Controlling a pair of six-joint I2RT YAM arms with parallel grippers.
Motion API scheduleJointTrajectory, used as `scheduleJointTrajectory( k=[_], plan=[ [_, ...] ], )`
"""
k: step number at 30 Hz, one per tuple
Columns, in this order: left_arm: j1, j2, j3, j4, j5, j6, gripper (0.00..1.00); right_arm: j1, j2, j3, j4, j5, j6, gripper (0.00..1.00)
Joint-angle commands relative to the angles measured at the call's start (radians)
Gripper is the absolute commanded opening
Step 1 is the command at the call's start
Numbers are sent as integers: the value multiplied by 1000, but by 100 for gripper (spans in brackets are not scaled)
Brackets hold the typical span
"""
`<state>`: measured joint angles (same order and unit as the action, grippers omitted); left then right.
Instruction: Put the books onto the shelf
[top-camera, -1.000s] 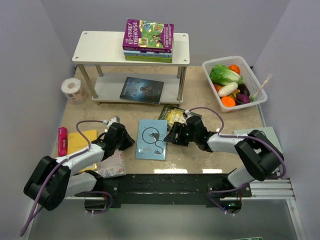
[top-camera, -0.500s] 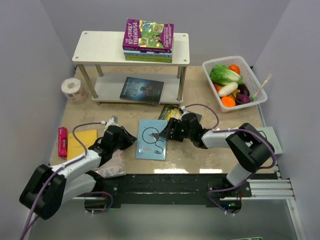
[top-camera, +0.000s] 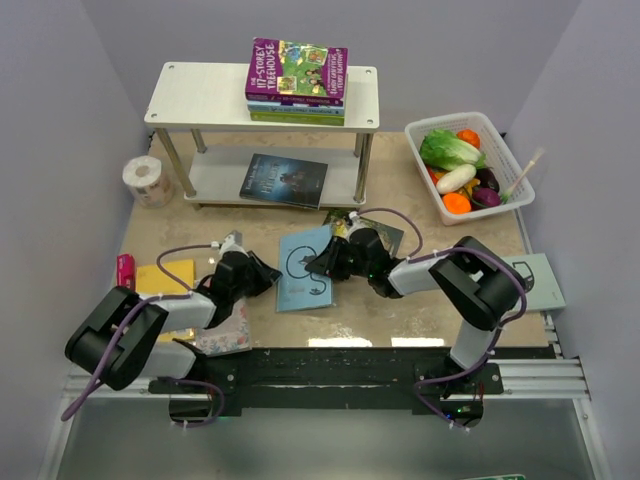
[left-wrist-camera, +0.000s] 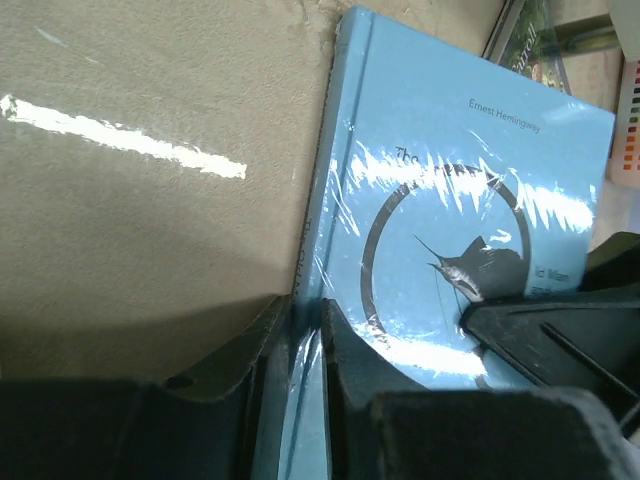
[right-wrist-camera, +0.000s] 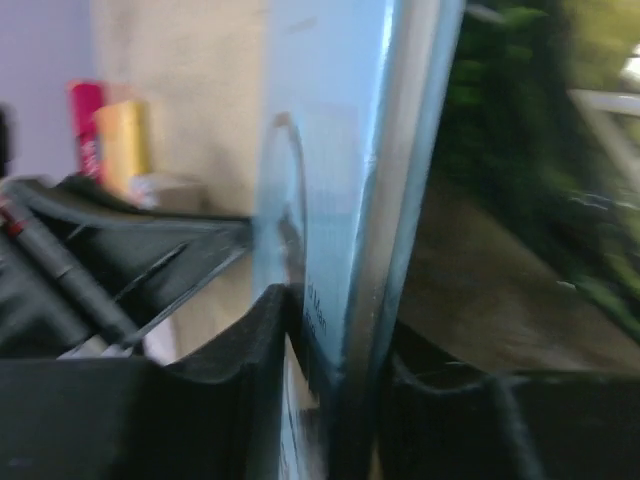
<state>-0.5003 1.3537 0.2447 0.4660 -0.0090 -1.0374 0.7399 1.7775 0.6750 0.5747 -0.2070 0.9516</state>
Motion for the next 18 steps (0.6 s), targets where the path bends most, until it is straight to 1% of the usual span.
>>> scheduleJointTrajectory(
  k=[1,2,3,4,5,6,7,8,9,10,11,12,13,14,15,16,17,18],
  plan=[
    [-30,-4,-52,-173,34,25,22,55,-10,-54,66,-98,-7,3],
    [-32,-74,-44,-237,18,46,22,55,-35,-83,65,-118,-17,0],
    [-29,-124,-21,-277,12,59,22,55,-106,-94,30,-143,-30,0],
    [-29,-181,-10,-321,12,71,23,55,-146,-104,2,-205,-52,0],
    [-27,-309,14,-402,-12,80,27,55,-188,-120,-24,-239,-62,0],
    [-23,-377,27,-438,-6,92,30,53,-292,-126,-91,-271,-71,0],
    [-17,-448,39,-464,3,124,32,50,-338,-124,-137,-304,-91,0],
    [-9,-573,68,-522,45,144,38,44,-392,-109,-192,-351,-100,0],
    [0,-631,76,-523,87,164,41,24,-435,-104,-264,-389,-105,0],
    [28,-683,80,-512,134,193,46,12,-520,-100,-283,-425,-91,0],
    [42,-755,102,-507,217,197,66,1,-555,-85,-291,-496,-79,0],
    [60,-783,111,-507,259,197,73,-17,-584,-69,-326,-524,-71,0],
    [92,-800,120,-504,298,194,79,-19,-633,-51,-344,-552,-63,0],
    [109,-821,136,-489,384,192,87,-19,-648,-11,-363,-622,-62,0],
    [138,-826,139,-481,424,192,89,-19,-662,15,-396,-646,-65,0],
    [150,-829,142,-446,458,188,91,-19,-696,44,-451,-646,-114,0],
    [158,-834,146,-410,516,192,92,-19,-723,96,-570,-629,-152,0],
    [166,-832,151,-394,539,200,92,-19,-746,112,-628,-621,-180,0]
  ],
)
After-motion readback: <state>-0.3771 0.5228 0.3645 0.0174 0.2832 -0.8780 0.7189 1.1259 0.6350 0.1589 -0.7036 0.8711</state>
